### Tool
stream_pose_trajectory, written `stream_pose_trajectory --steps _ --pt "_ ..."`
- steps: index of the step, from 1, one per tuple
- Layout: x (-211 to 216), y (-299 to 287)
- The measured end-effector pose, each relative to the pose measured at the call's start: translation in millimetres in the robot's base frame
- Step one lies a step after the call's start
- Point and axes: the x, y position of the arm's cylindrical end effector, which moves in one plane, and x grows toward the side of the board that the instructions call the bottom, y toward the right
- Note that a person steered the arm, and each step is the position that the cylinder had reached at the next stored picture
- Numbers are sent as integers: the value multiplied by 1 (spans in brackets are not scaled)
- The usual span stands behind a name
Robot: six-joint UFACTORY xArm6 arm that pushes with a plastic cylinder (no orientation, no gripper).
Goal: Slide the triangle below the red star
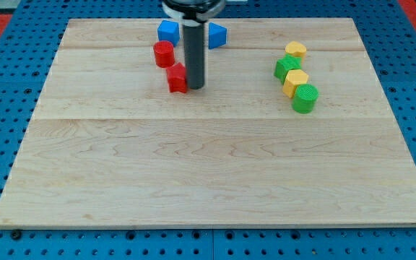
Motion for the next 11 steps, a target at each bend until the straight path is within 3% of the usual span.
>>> stream_pose_trajectory --steps 1,2,3,4,6,7,8,9,11 --pt "-1 -32" --pt "-1 -22" --pt "-13 36" --pt "-55 62" --pt "-124 60" --pt "-108 103" --pt "-135 120" --pt "-173 118" --pt "-173 50"
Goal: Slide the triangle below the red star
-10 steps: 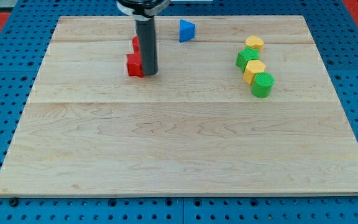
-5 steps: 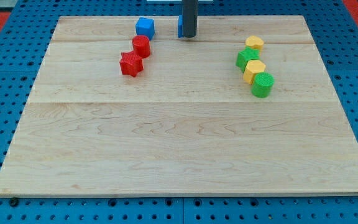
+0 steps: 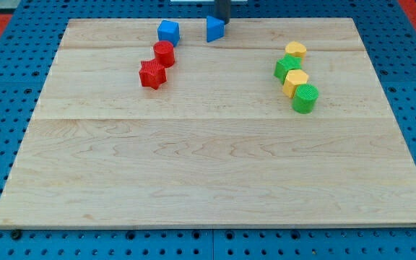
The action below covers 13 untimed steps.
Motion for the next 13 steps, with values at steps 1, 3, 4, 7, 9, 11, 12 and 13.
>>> stream_pose_trajectory --steps 1,3,4,7,9,11,12,13 --pt "26 -1" --pt "86 0" --pt "97 -2" --pt "78 -28" --pt "95 -51" --pt "164 -51" --pt "182 -24" --pt "202 3"
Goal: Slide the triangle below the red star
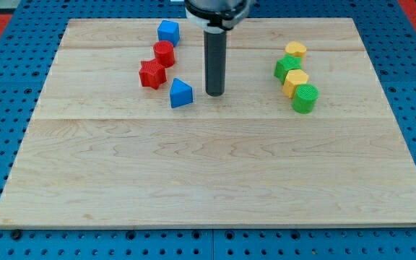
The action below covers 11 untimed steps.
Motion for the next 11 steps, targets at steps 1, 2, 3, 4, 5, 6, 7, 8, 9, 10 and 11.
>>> stream_pose_trajectory --steps 1,2,3,4,5,6,7,8,9,10,11 --pt "8 -17" --pt "2 -45" --pt "-5 -20" --pt "-14 -25" --pt "-15 -56" --pt "-11 -81" --pt "-8 -102" --pt "-5 -84" --pt "0 11" --pt "13 38" --pt "13 31"
